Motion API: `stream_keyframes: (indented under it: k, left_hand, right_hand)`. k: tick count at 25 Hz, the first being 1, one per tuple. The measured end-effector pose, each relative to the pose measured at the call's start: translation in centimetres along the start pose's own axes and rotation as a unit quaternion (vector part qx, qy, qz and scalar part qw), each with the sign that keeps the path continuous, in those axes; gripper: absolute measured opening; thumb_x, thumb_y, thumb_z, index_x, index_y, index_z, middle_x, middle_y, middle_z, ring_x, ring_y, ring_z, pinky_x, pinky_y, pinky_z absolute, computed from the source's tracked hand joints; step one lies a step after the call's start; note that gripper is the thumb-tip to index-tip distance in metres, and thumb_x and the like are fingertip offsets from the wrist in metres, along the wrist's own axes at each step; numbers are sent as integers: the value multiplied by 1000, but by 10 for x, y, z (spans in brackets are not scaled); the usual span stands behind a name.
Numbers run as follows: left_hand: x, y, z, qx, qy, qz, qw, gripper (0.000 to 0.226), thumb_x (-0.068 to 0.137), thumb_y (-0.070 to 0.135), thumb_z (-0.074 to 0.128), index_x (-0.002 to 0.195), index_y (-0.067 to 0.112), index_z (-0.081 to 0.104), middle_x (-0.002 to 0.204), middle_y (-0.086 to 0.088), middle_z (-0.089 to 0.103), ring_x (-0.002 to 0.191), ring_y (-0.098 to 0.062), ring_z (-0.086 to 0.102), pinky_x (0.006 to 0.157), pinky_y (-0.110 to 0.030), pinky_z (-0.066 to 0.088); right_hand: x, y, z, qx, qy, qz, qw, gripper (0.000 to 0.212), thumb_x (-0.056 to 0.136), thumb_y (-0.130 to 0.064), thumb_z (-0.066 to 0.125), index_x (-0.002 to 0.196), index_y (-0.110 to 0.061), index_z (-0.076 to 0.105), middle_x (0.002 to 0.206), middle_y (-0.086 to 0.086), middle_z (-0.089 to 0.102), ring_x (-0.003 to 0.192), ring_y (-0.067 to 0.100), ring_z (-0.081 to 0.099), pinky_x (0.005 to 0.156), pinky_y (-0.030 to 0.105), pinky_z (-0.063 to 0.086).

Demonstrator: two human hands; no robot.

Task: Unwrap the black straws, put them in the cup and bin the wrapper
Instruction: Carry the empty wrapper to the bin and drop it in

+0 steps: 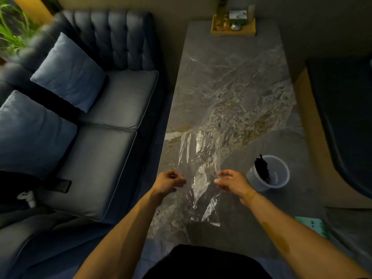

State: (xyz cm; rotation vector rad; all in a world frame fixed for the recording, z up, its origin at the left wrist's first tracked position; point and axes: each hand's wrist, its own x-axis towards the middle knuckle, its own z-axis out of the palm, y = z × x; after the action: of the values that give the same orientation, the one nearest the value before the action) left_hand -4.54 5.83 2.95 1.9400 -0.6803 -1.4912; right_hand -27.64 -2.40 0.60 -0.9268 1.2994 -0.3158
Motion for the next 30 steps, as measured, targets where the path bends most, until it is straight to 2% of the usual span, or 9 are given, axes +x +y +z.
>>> stream_keyframes:
  k: [3, 8, 12, 17, 19, 24, 27, 30]
  left_hand:
    - [-19, -2, -1, -35, 8, 16, 999, 18, 87, 11, 71, 101, 2, 63, 89, -9, 73, 82, -21, 66, 86, -43, 53]
    - [-41, -10, -10, -92, 7, 28, 995, 13, 84, 9, 73, 94, 7, 64, 79, -4, 74, 77, -20, 66, 81, -41, 54]
    - [-49, -16, -18, -71, -19, 53, 996, 14, 86, 10, 71, 97, 5, 64, 82, -5, 75, 75, -19, 66, 77, -36, 54]
    - [-60, -31, -36, -5, -51, 104, 993, 12, 87, 12, 71, 94, 6, 65, 84, -6, 74, 74, -16, 68, 74, -32, 55]
    - [-66, -36, -41, 20, -82, 124, 989, 8, 87, 11, 70, 92, 7, 65, 81, -6, 72, 74, -16, 67, 71, -29, 55]
    - [-76, -45, -23, 82, -195, 136, 968, 6, 89, 7, 68, 90, 7, 62, 82, -9, 67, 76, -19, 62, 73, -31, 50]
    - [-84, -47, 9, 132, -260, 147, 945, 5, 88, 7, 69, 89, 8, 64, 78, -5, 68, 71, -14, 63, 67, -25, 51]
    - [-99, -47, 53, 185, -333, 173, 908, 14, 88, 3, 68, 81, 13, 61, 73, -1, 65, 63, -5, 62, 61, -20, 49]
  right_hand:
    - [-16, 0, -6, 1, -19, -20, 1000, 28, 81, -4, 73, 107, -7, 65, 87, 6, 70, 69, 13, 67, 61, 22, 57]
    - [-49, -1, -10, 42, -20, -60, 997, 28, 81, -4, 72, 109, -5, 66, 92, 11, 69, 74, 17, 65, 67, 27, 56]
    - [-74, 10, -2, 39, 2, -83, 996, 24, 82, -8, 72, 106, -9, 70, 90, 8, 69, 76, 17, 64, 74, 31, 56]
    - [-104, 35, 29, 102, 39, -46, 993, 19, 84, -18, 72, 101, -11, 71, 75, 2, 67, 69, 14, 63, 68, 29, 54]
    - [-119, 51, 40, 104, 60, -27, 992, 18, 84, -23, 72, 97, -11, 70, 71, 2, 66, 66, 13, 62, 65, 27, 54]
    - [-175, 108, 51, 165, 130, -6, 978, 18, 82, -18, 74, 98, -11, 69, 73, 2, 68, 66, 12, 65, 62, 24, 56]
    - [-215, 144, 49, 222, 182, 2, 958, 14, 82, -15, 73, 95, -12, 67, 75, 1, 67, 63, 10, 64, 60, 23, 55]
    - [-260, 181, 40, 270, 209, 38, 939, 17, 81, -23, 75, 93, -13, 69, 71, 1, 67, 62, 12, 64, 62, 26, 55]
